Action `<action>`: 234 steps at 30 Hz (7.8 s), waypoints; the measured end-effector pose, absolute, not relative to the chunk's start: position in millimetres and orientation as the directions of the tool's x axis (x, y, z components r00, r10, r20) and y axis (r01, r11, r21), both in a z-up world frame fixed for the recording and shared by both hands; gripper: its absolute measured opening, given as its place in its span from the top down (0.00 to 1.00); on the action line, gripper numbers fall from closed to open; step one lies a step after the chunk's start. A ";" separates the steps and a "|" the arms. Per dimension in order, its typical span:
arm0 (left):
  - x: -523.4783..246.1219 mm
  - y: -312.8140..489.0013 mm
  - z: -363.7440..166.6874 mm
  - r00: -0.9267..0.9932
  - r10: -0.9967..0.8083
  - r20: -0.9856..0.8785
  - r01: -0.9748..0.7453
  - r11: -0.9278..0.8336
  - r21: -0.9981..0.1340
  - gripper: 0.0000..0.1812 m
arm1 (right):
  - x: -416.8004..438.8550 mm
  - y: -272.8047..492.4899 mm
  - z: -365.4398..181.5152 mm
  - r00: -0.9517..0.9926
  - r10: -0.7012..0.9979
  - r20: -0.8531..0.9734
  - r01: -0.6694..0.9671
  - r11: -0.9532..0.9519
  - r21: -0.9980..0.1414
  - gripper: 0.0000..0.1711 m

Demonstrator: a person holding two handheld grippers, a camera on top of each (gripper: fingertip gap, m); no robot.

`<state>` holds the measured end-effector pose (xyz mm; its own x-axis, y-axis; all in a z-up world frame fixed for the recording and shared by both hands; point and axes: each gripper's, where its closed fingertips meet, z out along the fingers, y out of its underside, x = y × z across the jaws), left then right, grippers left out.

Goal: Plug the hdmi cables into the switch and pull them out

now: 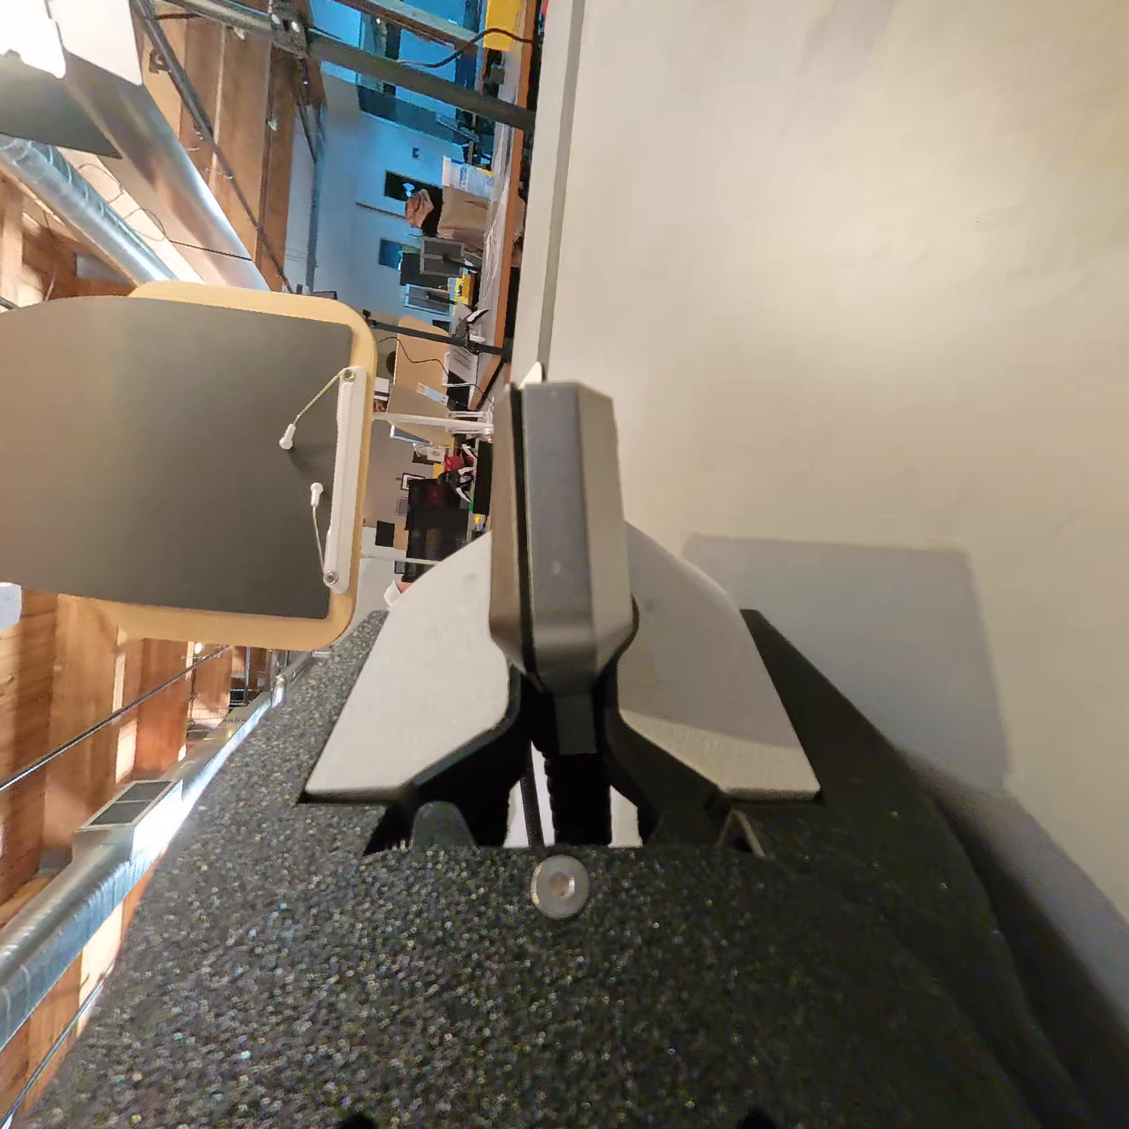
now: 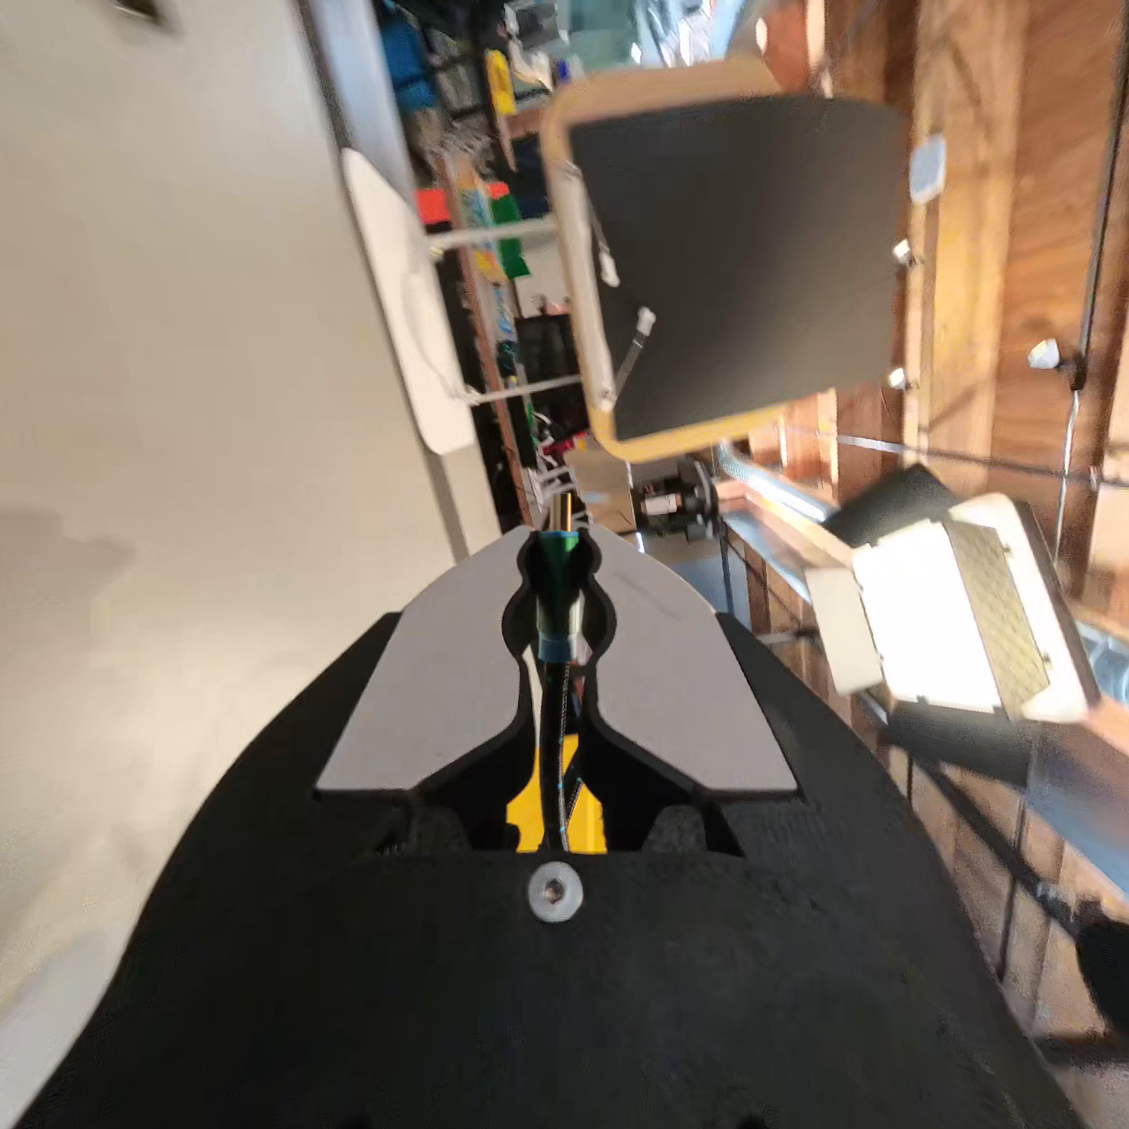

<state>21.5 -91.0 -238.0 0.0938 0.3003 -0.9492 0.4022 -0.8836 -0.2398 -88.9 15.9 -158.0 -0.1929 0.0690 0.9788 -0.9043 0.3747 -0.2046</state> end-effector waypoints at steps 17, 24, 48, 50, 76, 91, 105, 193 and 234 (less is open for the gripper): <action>20.6 -61.8 -235.9 0.126 0.231 -0.965 0.305 -0.934 -0.184 0.86 | -276.1 165.2 -136.9 -0.763 0.284 0.581 -0.307 0.632 -0.712 0.87; 22.4 -9.5 -232.4 0.144 0.125 -0.982 0.092 -0.989 -0.113 0.87 | -200.7 125.8 -125.8 -0.633 0.012 0.774 -0.627 0.579 -0.521 0.83; 51.9 84.6 -203.9 0.030 0.061 -0.998 -0.332 -0.941 -0.068 0.85 | 28.7 -25.0 -237.9 0.077 -0.402 0.912 -0.985 -0.172 0.007 0.87; 48.2 75.9 -200.0 0.002 0.070 -0.998 -0.294 -0.954 -0.067 0.80 | 20.4 -26.3 -230.8 0.042 -0.409 0.912 -0.991 -0.131 -0.013 0.99; 19.4 -46.8 -176.6 -0.232 0.297 -0.926 0.234 -0.908 -0.349 0.43 | -138.9 56.7 22.6 -0.074 0.088 0.993 -0.937 0.335 -0.099 1.00; 13.2 -58.7 -199.1 -0.149 0.327 -0.933 0.308 -0.881 -0.358 0.46 | -310.2 149.6 113.3 0.019 0.313 0.950 -0.731 0.653 -0.200 0.98; 13.4 -62.1 -201.2 -0.144 0.330 -0.933 0.318 -0.877 -0.360 0.48 | -414.6 154.3 -8.3 -0.152 0.160 0.975 -0.527 0.822 -0.217 0.99; 15.4 -60.9 -215.3 -0.084 0.343 -0.936 0.339 -0.873 -0.351 0.52 | -334.4 132.6 -186.0 -0.507 -0.422 0.752 -0.702 0.708 -0.076 0.86; 101.8 -113.2 -202.4 -0.465 0.842 -0.274 0.318 -0.129 -0.939 0.79 | -228.7 146.3 -201.1 -0.871 0.441 0.218 -0.052 0.358 -0.932 0.66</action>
